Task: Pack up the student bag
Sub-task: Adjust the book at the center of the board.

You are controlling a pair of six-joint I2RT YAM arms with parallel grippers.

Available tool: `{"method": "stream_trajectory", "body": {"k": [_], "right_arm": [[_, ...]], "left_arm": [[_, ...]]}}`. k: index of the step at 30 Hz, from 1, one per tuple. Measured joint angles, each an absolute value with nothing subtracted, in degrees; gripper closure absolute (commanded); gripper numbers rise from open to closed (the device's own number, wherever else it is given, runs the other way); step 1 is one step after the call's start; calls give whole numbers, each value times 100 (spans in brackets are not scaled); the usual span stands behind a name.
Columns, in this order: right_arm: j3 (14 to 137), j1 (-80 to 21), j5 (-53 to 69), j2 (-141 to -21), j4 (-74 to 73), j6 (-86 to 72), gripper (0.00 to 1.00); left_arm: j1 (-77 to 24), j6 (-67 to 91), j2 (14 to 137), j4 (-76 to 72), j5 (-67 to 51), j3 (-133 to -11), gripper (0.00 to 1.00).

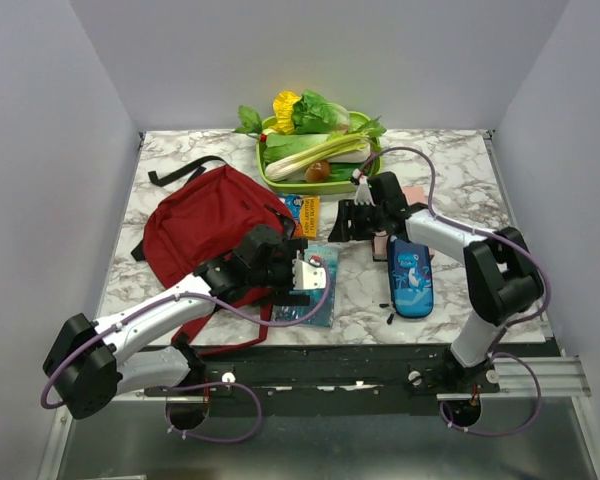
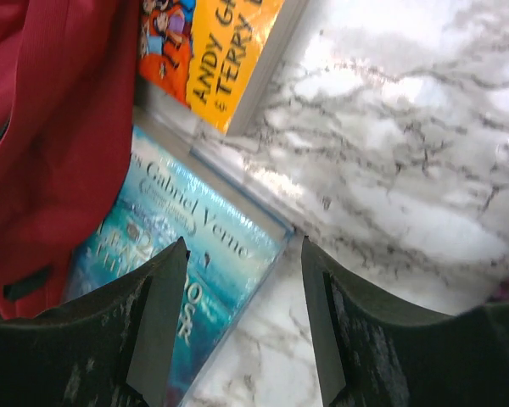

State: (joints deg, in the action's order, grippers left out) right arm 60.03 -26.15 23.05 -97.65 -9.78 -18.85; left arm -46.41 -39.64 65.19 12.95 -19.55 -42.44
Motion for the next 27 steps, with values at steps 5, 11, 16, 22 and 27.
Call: {"method": "stream_trajectory", "body": {"k": [5, 11, 16, 22, 27], "right_arm": [[6309, -2602, 2359, -10320, -849, -1837, 37], [6309, -2602, 2532, -10569, -685, -1833, 38], [6270, -2602, 2720, -10656, -403, -1839, 39], [5798, -2620, 2965, -10654, 106, -1911, 41], [5529, -2659, 3004, -10571, 491, -1946, 51]], "left_arm": [[-4624, -4053, 6471, 1466, -2309, -3992, 2], [-4663, -4088, 6641, 1702, -2722, -3918, 2], [-4622, -3822, 7249, 1680, -2945, -4012, 5], [-4163, -3162, 8278, 1702, -3221, -4543, 8], [-3835, -2947, 8552, 1804, -3288, -4871, 11]]}}
